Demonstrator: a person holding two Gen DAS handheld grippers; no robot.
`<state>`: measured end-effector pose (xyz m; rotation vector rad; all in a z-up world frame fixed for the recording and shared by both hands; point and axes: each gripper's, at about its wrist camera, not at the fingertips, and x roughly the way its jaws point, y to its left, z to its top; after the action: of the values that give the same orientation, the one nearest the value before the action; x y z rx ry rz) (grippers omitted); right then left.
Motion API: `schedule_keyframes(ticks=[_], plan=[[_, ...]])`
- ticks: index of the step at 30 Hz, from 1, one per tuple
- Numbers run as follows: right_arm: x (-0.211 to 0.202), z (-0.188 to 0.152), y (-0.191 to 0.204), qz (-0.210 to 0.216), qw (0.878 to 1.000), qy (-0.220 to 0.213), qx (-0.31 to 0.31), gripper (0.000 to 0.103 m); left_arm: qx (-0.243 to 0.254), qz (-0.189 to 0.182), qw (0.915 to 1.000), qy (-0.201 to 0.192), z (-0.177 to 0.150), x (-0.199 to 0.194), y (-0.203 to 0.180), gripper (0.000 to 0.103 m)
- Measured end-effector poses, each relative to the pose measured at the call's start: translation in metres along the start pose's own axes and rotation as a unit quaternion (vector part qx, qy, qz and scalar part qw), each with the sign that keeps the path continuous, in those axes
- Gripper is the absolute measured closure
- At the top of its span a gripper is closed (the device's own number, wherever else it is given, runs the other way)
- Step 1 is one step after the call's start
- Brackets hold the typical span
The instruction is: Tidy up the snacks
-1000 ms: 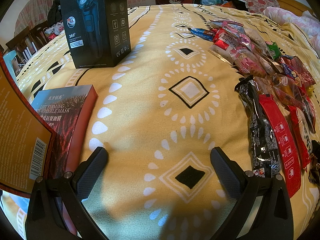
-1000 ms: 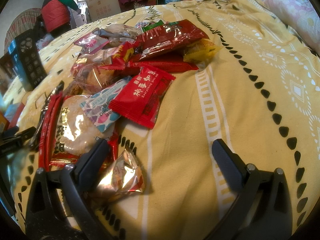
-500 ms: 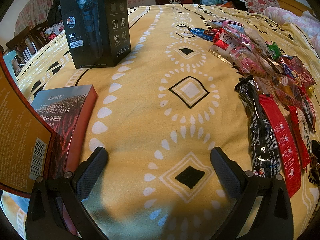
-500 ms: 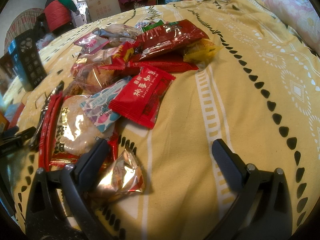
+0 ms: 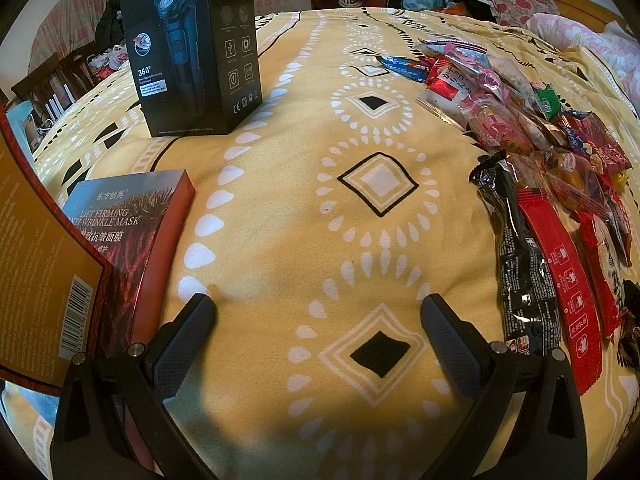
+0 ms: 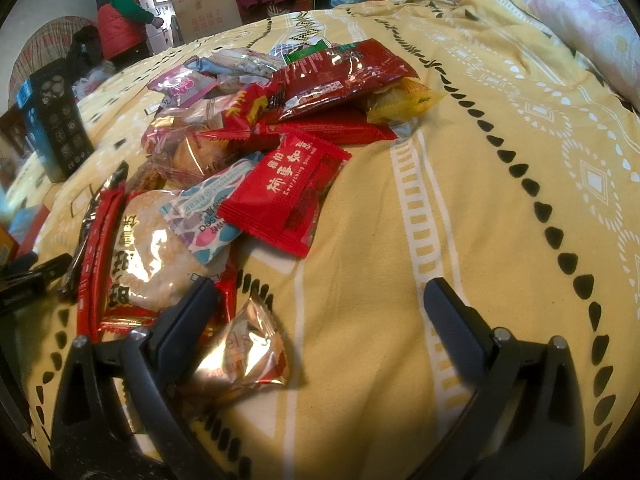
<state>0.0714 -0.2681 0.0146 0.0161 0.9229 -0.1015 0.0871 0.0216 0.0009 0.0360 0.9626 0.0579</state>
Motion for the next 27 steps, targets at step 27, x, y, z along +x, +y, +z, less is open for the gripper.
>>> schedule_keyframes(ticks=[27], plan=[[0.0021, 0.0007, 0.0003, 0.000, 1.000, 0.000, 0.000, 0.000, 0.000, 0.000, 1.0000, 0.000, -0.0001, -0.0001, 0.0000, 0.000]])
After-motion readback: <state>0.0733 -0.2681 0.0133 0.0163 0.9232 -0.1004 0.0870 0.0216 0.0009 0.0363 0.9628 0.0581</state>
